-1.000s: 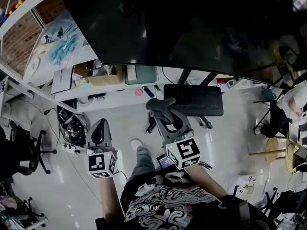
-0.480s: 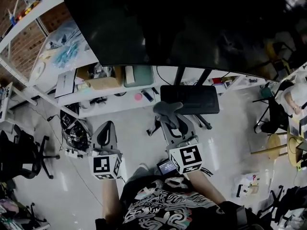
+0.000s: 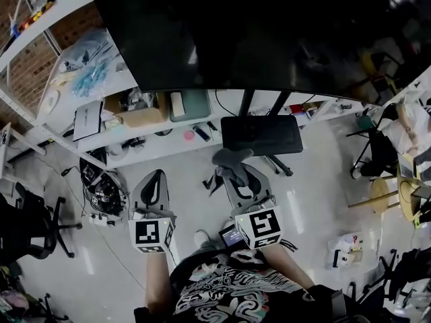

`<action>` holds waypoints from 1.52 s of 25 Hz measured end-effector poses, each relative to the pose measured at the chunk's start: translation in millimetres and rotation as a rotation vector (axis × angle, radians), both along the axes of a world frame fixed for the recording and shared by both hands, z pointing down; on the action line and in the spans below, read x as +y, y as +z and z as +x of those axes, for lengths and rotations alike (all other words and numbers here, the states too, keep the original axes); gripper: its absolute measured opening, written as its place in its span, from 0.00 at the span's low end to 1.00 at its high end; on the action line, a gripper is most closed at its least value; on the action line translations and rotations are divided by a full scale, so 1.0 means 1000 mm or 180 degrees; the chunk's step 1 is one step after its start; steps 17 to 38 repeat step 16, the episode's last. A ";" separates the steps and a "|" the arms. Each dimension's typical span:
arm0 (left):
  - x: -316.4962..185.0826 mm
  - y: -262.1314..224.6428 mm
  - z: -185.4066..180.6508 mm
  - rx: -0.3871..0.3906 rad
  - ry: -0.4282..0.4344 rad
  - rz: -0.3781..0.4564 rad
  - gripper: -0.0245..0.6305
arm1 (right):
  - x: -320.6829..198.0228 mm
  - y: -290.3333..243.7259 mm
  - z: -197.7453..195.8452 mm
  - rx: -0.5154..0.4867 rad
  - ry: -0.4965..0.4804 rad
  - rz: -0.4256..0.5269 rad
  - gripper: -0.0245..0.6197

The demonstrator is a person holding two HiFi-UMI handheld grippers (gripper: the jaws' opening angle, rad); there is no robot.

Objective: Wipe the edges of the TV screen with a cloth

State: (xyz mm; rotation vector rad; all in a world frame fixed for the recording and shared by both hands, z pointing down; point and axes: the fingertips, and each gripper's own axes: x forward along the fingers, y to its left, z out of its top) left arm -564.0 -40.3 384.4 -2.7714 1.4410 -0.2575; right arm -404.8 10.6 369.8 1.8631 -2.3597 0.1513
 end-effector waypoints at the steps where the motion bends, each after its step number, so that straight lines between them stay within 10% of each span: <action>1: 0.002 0.001 -0.001 0.0008 0.0006 -0.0009 0.06 | 0.001 0.000 -0.001 -0.0007 0.0001 -0.0005 0.27; 38: 0.001 -0.002 -0.005 0.0015 0.0020 0.0006 0.07 | 0.003 -0.004 -0.002 -0.0012 0.0058 -0.0055 0.27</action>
